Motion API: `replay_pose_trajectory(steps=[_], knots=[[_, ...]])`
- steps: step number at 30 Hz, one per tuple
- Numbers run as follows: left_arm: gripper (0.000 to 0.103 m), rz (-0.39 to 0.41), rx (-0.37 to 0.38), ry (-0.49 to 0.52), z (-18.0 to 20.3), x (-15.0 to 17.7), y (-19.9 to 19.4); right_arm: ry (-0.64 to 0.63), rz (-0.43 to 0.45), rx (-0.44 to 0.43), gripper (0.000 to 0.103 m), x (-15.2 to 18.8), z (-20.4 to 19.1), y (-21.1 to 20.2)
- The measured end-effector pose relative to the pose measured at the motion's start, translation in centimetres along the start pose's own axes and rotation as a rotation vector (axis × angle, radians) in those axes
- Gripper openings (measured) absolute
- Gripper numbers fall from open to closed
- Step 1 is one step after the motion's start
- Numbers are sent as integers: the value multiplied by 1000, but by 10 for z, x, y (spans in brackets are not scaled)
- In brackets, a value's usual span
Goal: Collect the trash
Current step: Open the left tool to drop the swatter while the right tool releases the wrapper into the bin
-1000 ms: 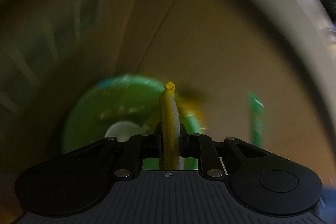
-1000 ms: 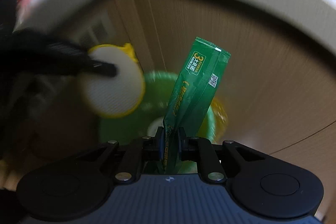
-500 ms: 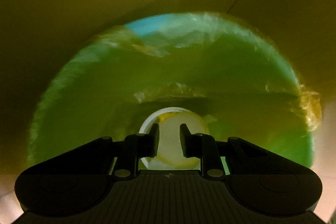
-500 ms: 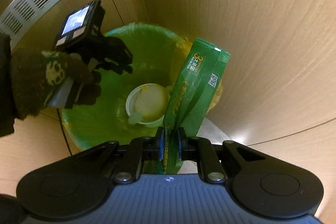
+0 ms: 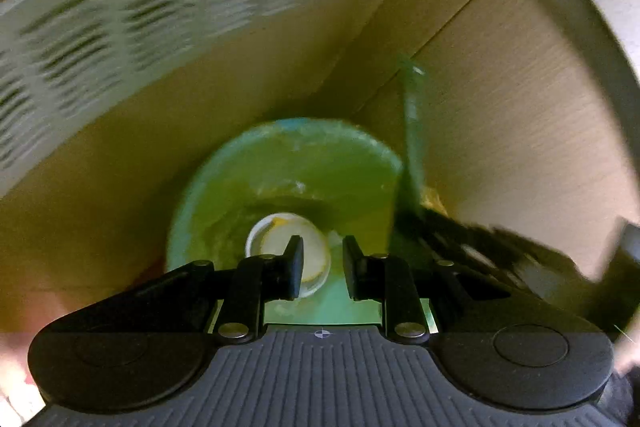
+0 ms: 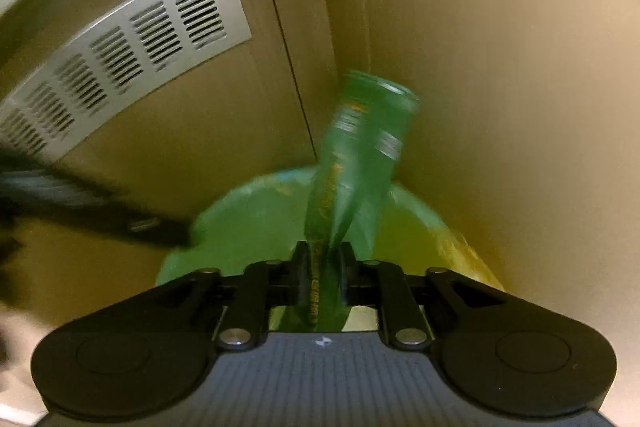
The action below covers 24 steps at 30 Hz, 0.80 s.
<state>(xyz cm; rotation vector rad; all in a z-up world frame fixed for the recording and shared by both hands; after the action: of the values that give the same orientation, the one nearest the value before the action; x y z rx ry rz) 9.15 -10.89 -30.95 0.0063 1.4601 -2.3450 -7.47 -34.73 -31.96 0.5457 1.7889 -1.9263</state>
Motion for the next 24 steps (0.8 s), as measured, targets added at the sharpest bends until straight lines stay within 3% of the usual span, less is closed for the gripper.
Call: replay_pose_trajectory(steps=[3, 9, 15, 19, 21, 23, 24], knots=[[24, -8, 13, -26, -10, 6, -16, -86, -65, 51, 21, -11, -9, 23], [24, -12, 51, -35, -5, 4, -34, -105, -130, 44, 21, -2, -16, -4], [24, 2, 137, 93, 40, -10, -81, -65, -199, 26, 21, -3, -10, -46], [24, 31, 208, 172, 68, -21, -126, -17, -138, 70, 21, -33, -7, -77], [24, 65, 237, 204, 77, -34, -151, -1, -71, 97, 26, -61, -4, -91], [24, 109, 259, 215, 80, -52, -177, -30, 15, 155, 48, -86, -9, -107], [24, 133, 268, 209, 79, -63, -190, -58, 46, 190, 52, -98, -14, -112]])
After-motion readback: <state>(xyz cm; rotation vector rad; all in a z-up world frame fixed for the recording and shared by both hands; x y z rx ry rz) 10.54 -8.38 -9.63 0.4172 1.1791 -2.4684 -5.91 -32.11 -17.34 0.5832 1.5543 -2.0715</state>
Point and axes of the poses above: each gripper's, at about its wrist camera, not at the fingertips, and y roughly the way its jaws point, z to its right, x to its underside, the point moved 2 cm from there along y, roughly the way its jaws point, and after that the axes turned 15 degrees about -y, right-handed, at the moved point
